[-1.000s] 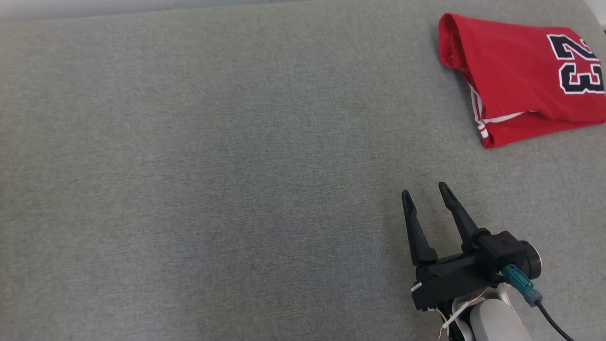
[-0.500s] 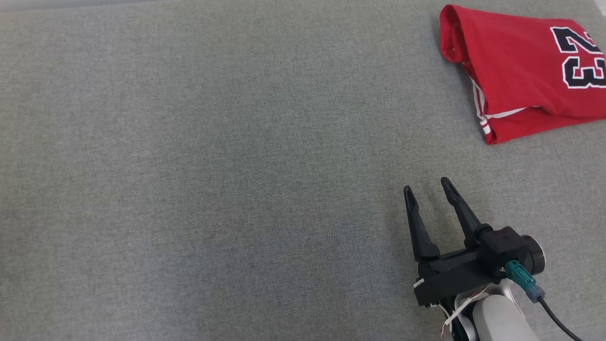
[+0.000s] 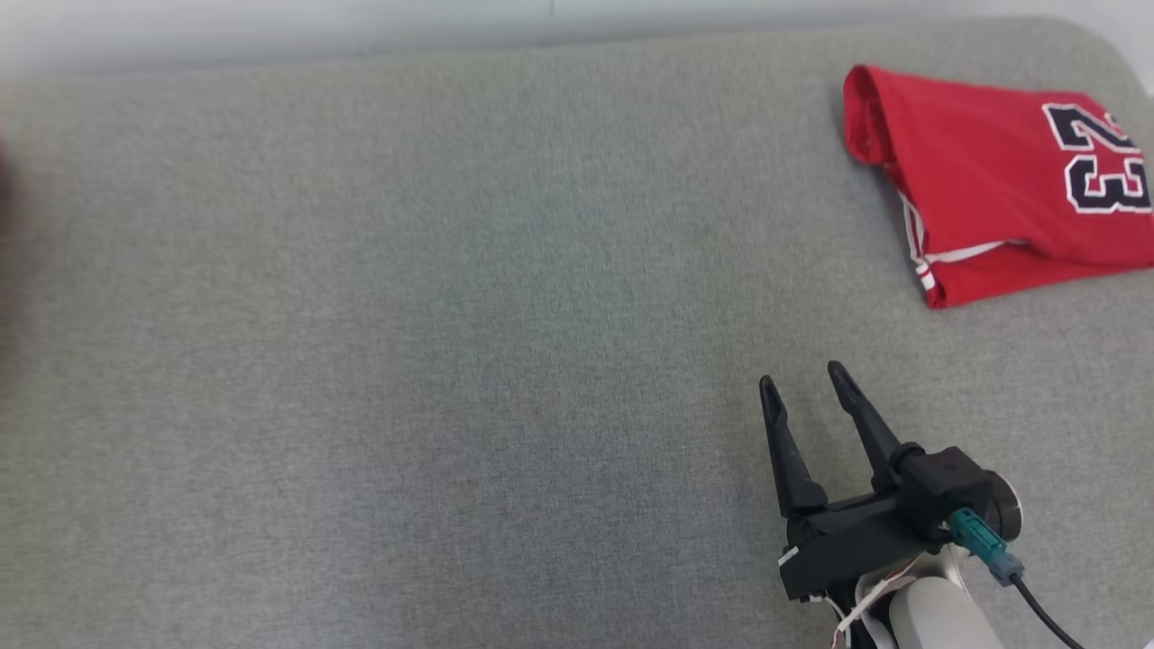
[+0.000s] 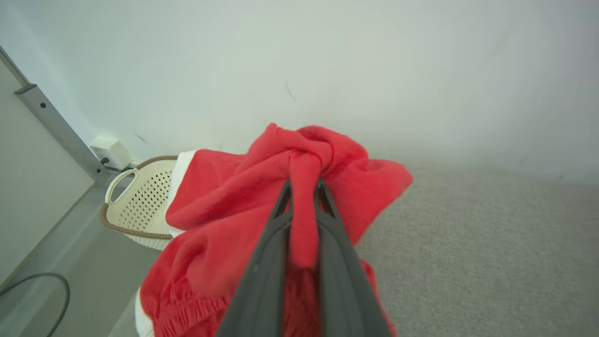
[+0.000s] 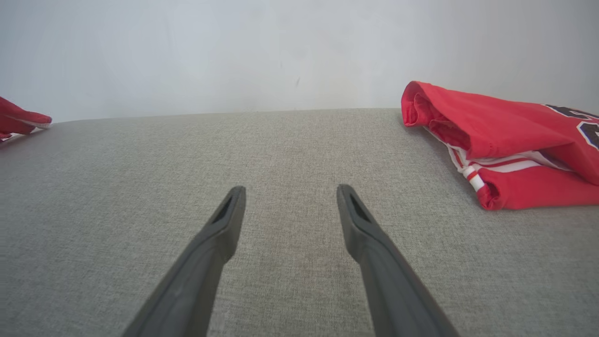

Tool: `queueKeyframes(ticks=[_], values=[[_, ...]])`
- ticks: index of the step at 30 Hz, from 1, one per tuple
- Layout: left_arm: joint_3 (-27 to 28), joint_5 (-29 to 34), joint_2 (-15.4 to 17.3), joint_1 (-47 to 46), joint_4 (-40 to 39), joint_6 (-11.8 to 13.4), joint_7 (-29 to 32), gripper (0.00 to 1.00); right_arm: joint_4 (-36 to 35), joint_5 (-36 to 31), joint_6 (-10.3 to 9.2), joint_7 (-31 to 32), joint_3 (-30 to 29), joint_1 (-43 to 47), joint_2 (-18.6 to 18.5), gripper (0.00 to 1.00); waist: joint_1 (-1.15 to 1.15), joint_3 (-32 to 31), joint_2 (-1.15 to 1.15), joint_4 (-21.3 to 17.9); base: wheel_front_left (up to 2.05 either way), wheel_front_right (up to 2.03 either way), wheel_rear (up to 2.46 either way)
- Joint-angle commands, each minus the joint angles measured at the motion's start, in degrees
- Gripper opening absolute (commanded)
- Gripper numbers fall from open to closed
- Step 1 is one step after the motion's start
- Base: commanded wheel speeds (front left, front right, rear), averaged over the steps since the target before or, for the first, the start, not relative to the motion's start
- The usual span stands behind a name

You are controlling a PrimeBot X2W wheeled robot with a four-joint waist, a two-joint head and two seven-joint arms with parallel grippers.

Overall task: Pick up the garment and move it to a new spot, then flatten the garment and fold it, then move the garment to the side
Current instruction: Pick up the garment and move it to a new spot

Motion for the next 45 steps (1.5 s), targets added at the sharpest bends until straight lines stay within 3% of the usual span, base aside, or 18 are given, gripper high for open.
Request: queueKeyframes(ticks=[1, 10, 20, 32, 39, 45], values=[[-1.16, 0.92, -0.21, -1.59, -1.16, -0.1, -0.78, 0.0, 0.3, 0.53, 0.02, -0.29, 0.05, 0.47, 0.14, 1.0, 0.0, -2.41, 0.0, 0.68, 0.0, 0.0, 0.0], [-12.17, -1.6, -4.07, -5.34, -13.12, -0.14, 0.28, 0.0, 1.94, 1.58, 0.01, -0.73, -0.43, 1.45, 1.3, 1.0, 0.0, -6.51, 0.0, -0.56, 0.0, 0.0, 0.0], [-22.12, -6.32, -7.4, -2.66, -32.76, -0.16, 6.75, 0.0, 2.4, 2.7, 0.01, -0.81, -0.68, 1.2, 2.1, 1.0, 0.0, -7.88, 0.0, -5.54, 0.0, 0.0, 0.0], [-28.18, -8.72, -13.02, 5.06, -49.2, 0.69, 11.22, 0.0, 1.45, 3.87, 0.02, -0.82, -0.65, 1.23, 2.24, 1.0, 0.0, -7.89, 0.0, -9.34, 0.0, 0.0, 0.0], [-31.43, -9.98, -16.48, 13.61, -56.86, 3.11, 11.16, 0.0, 1.24, 3.1, 0.01, -0.74, -1.45, 1.75, 2.26, 1.0, 0.0, -7.88, 0.0, -8.54, 0.0, 0.0, 0.0], [-32.47, -10.81, -16.61, 22.62, -57.96, 5.51, 9.23, 0.0, 1.46, 2.41, 0.02, -0.74, -1.69, 2.15, 2.25, 1.0, 0.0, -7.92, 0.0, -6.74, 0.0, 0.0, 0.0]])
